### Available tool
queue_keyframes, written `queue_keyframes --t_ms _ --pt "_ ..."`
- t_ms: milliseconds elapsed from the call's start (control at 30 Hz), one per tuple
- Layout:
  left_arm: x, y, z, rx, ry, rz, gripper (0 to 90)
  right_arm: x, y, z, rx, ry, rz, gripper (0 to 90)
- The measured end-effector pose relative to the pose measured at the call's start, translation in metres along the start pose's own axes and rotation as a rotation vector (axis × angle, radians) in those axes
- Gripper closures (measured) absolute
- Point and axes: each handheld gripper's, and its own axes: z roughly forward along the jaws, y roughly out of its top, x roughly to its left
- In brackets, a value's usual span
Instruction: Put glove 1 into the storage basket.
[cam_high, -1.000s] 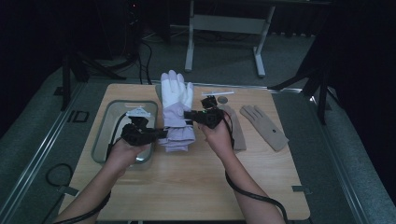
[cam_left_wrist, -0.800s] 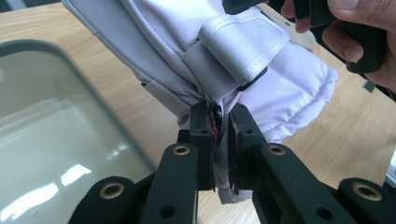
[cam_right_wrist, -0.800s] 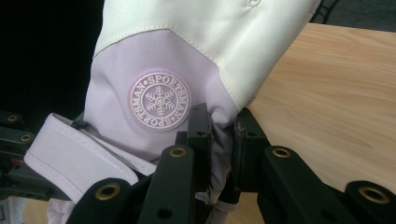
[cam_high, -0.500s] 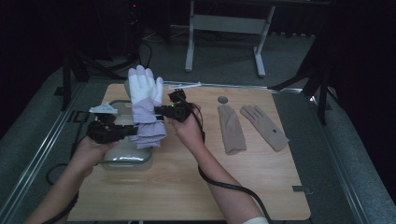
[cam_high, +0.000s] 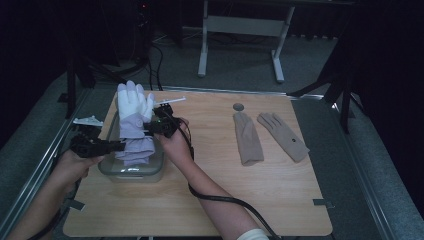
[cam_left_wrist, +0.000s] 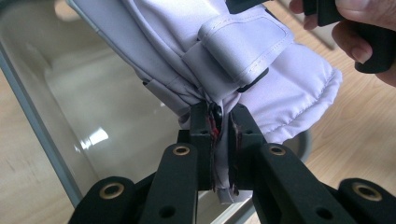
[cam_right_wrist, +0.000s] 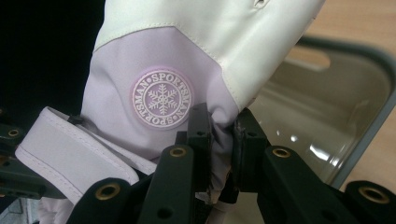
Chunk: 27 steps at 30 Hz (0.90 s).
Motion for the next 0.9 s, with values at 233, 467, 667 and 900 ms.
queue_keyframes --t_ms 233,467,667,900 --pt "0.008 -0.017 0.022 0.064 -0.032 -0.039 82.4 -0.011 -0.023 0.022 0.076 -0.024 0.05 79.9" --pt "0.007 -0.023 0.034 0.119 -0.017 -0.045 80.0 -0.014 -0.034 0.034 0.15 -0.053 0.054 79.9" --pt "0.005 -0.025 0.039 0.142 -0.007 -0.059 70.7 -0.015 -0.035 0.038 0.19 -0.065 0.062 79.9" --pt "0.006 -0.026 0.04 0.109 0.026 -0.061 54.9 -0.008 -0.034 0.042 0.227 -0.113 -0.003 76.8"
